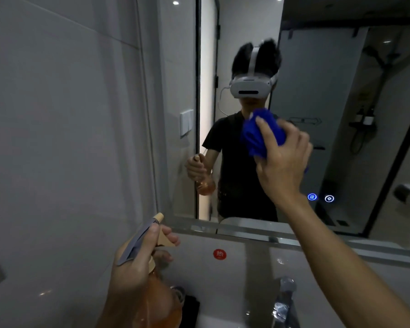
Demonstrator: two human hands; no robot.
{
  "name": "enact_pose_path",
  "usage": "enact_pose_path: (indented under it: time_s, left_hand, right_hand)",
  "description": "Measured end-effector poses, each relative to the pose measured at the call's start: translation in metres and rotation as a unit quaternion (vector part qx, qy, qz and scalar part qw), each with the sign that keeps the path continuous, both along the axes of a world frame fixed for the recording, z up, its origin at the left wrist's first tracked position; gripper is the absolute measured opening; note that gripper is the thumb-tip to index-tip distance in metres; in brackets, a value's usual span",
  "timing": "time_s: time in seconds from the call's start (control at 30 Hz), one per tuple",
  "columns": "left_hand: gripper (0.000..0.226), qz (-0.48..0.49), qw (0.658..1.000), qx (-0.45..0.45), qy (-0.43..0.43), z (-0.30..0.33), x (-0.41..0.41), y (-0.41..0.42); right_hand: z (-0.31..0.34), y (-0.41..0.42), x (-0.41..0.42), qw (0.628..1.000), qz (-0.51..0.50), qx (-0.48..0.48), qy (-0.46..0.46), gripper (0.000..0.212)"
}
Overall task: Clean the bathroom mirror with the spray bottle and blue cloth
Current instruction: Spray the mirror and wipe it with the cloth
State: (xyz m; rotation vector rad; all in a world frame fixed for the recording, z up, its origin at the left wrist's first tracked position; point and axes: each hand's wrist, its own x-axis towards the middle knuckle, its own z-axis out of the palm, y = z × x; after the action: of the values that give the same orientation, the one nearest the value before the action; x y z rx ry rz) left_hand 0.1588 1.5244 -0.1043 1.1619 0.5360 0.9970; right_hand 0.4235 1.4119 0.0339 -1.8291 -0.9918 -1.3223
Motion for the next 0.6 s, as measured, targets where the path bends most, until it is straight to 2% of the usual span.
enact_pose_path:
  time_s: [0.07, 0.13, 0.23, 0.3, 0.4, 0.5, 0.6]
  left_hand:
    - [0.067, -0.022, 1.0, -0.002, -0.003, -0.007, -0.006, 0.015]
    - [0.069, 0.001, 1.0, -0.004, -0.022, 0.0, -0.004, 0.017]
    - [0.092, -0.008, 0.999, 0.016, -0.032, 0.006, -0.006, 0.011]
    - [0.104, -0.012, 0.999, 0.015, -0.031, 0.006, -0.005, 0.008]
    - [0.107, -0.009, 0.999, 0.039, -0.032, 0.0, -0.008, -0.001]
    - [0.1, -0.001, 0.998, 0.055, -0.03, -0.001, -0.011, -0.01]
    - [0.088, -0.012, 0.999, 0.05, -0.016, -0.002, -0.008, -0.005]
  right_hand:
    - [0.027, 0.024, -0.015, 1.0, -0.015, 0.022, 0.007, 0.07]
    - [0.021, 0.047, -0.03, 0.999, -0.033, 0.001, -0.023, 0.068]
    - [-0.056, 0.071, -0.043, 0.986, 0.003, -0.114, -0.122, 0.066]
    - [-0.127, 0.063, -0.041, 0.957, 0.024, -0.232, -0.175, 0.068]
    - [-0.196, 0.023, -0.025, 0.914, 0.032, -0.352, -0.199, 0.067]
    - [-0.183, -0.004, -0.003, 0.923, 0.035, -0.328, -0.2, 0.063]
    - [-0.114, -0.005, 0.008, 0.967, 0.025, -0.201, -0.156, 0.066]
